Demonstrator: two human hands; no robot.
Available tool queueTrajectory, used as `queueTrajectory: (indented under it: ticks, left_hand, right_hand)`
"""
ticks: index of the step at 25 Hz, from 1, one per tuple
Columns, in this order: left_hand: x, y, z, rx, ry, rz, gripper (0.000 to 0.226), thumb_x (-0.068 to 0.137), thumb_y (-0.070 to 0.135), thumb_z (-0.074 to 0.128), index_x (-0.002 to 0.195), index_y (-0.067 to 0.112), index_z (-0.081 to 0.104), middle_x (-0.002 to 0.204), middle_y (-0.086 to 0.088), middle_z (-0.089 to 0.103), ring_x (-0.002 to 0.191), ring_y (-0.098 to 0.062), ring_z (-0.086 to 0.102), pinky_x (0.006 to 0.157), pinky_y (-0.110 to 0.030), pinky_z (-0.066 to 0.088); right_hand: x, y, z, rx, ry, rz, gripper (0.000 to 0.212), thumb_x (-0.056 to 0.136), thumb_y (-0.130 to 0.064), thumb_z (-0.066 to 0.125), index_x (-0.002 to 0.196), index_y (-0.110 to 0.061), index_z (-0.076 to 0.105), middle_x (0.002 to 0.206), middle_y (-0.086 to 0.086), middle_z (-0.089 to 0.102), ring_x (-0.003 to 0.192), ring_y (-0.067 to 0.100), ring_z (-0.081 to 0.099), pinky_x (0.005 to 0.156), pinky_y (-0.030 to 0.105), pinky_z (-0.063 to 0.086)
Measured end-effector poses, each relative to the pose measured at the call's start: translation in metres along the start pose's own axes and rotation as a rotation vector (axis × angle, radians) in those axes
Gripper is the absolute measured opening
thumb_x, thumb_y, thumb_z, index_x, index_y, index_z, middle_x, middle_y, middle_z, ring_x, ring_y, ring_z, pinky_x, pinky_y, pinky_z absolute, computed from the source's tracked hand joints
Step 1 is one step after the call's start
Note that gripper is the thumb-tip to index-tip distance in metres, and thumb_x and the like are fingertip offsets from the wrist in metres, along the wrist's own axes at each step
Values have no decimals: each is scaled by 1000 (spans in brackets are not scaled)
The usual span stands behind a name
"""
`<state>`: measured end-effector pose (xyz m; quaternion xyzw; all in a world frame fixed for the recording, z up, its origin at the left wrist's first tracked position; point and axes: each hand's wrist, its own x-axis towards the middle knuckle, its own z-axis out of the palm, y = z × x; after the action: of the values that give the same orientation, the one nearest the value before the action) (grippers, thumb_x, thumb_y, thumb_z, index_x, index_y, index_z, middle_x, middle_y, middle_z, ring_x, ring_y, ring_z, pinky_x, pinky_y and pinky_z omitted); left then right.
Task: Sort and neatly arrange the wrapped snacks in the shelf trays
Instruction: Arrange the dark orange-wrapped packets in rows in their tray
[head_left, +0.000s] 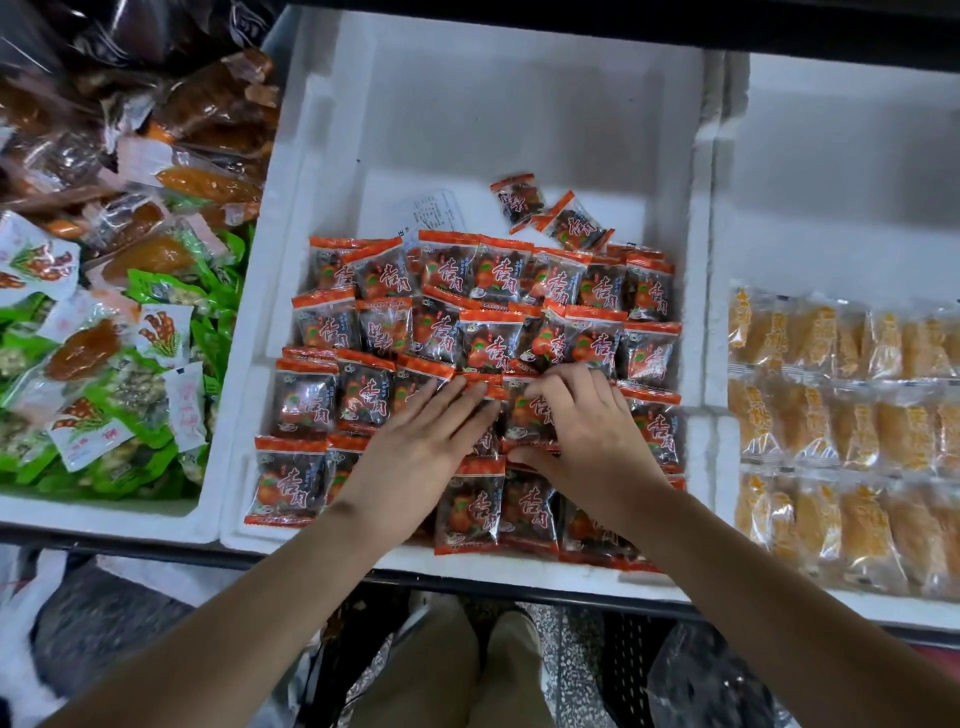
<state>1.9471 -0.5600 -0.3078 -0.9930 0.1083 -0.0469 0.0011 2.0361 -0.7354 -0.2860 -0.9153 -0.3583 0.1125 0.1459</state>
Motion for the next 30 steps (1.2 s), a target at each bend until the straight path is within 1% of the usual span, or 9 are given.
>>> queueTrajectory:
  ticks: [4,8,11,14,16,19,24,26,30]
  left_hand:
    - [0,4,5,18,-4,-43,71,59,0,85,125,3,59,128,-16,59,123,-31,54,106,-49,36]
    - [5,4,-2,-44,39,-51,54,72,7,78,123,4,60,126,-15,58,124,-31,51,105,-46,41]
    - [41,-14,-18,-124,174,-48,31,88,16,59,118,8,59,119,-11,59,114,-24,52,99,-41,46]
    - [102,-33,-29,-237,230,-151,34,93,19,47,124,7,56,123,-12,56,116,-27,53,103,-39,38]
    - [146,-47,-26,-331,203,-227,37,96,21,45,131,9,51,132,-12,50,123,-26,47,109,-38,32]
    - [200,-68,-10,-400,154,-284,37,98,20,45,133,10,48,134,-12,47,124,-28,44,107,-41,34]
    - [259,-96,28,-479,-115,-383,51,95,23,54,142,11,38,144,-14,41,130,-31,41,108,-41,34]
    - [273,-102,36,-448,-196,-420,58,90,25,62,140,11,38,140,-17,44,127,-33,42,106,-40,36]
    - [285,-103,37,-379,-237,-588,62,73,35,78,122,7,51,126,-15,52,117,-31,47,96,-35,42]
  right_hand:
    - [3,4,1,-66,32,-45,42,75,-53,65,101,-21,55,114,5,50,109,23,46,94,37,39]
    - [3,11,-8,-69,58,-130,48,78,-65,45,99,-24,55,108,3,52,100,20,52,85,34,43]
    - [30,30,-29,63,204,-142,35,90,-45,47,108,-16,55,109,2,52,102,15,50,92,31,44]
    - [87,53,-51,180,283,2,26,94,-26,51,116,-13,51,113,0,46,104,15,49,95,27,39]
    - [129,74,-55,189,287,112,28,93,-20,54,119,-13,50,117,5,47,108,22,50,97,33,41]
    - [175,102,-49,128,185,253,40,90,-24,60,126,-12,48,126,13,49,116,29,47,102,39,38]
    - [205,121,-40,99,22,303,69,76,-35,75,131,-11,42,132,14,49,122,31,46,102,39,39]
    - [210,125,-40,109,-10,312,62,75,-38,75,124,-9,50,126,13,56,116,29,52,96,35,43]
    - [212,126,-39,135,-47,336,44,80,-41,70,107,-9,60,112,12,64,105,30,58,85,30,43]
